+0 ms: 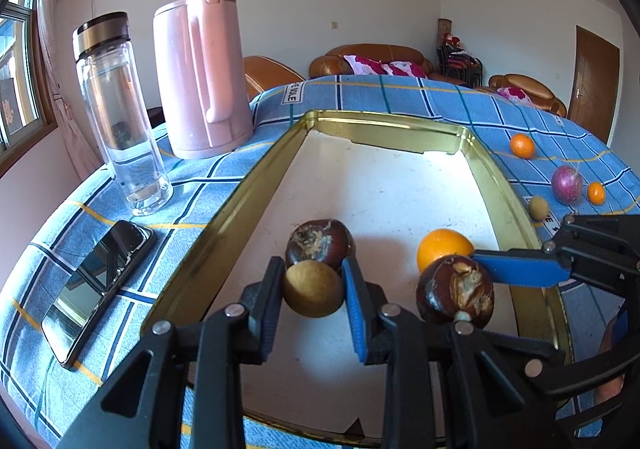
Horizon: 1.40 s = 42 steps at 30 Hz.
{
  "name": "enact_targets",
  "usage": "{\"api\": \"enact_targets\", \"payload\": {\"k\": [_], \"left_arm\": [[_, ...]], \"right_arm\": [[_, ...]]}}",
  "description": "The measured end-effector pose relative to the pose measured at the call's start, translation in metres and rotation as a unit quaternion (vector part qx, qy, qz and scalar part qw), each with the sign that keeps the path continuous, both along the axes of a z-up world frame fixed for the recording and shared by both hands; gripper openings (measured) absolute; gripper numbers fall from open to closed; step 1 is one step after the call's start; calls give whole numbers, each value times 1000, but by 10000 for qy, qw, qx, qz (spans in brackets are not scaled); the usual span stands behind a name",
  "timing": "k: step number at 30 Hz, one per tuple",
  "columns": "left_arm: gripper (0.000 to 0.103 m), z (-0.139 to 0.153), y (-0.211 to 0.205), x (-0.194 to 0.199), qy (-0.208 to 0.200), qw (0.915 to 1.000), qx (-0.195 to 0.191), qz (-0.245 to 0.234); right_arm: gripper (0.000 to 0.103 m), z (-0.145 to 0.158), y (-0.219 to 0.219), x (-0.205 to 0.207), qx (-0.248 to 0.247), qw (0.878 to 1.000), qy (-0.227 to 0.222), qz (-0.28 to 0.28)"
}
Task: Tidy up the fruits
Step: 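Lower and open left tool on the yellow-brown fruit while right tool releases the dark fruit in the tin, then move left tool toward a dark fruit on the cloth while right tool approaches an orange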
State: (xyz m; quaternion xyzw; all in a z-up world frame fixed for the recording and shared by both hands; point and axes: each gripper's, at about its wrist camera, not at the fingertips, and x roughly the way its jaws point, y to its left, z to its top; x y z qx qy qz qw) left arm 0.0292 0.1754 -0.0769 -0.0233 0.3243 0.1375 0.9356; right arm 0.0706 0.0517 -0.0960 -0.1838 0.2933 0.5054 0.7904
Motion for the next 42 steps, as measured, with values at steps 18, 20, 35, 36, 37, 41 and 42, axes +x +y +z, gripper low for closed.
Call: {"api": "enact_targets", "payload": {"k": [18,20,35,36,37,41,42], "left_arm": [[45,2,2,-6,-151,9998,-56,108],[50,3,3,-7,-171,9997,-61,151],[102,16,4,-21,-670,9970,-66,391],[102,19,1,-21,-707,9968,-56,363],[102,22,-3,-22,-742,9967,-50,315],[102,34,-23,-21,-887,9960,35,108],[103,37,-30,-21,-917,9958,58,40]], "right_arm": [[56,1,-5,3,87,9998,-35,-180],[62,1,-8,7,152,9995,53,-269],[73,21,-47,4,972,9910,-425,-818],[73,23,-52,5,1001,9901,-443,-880],[73,25,-58,6,1042,9891,-446,-945],[73,32,-86,11,1172,9841,-502,-1237],[73,34,-93,11,1201,9827,-527,-1311]]}}
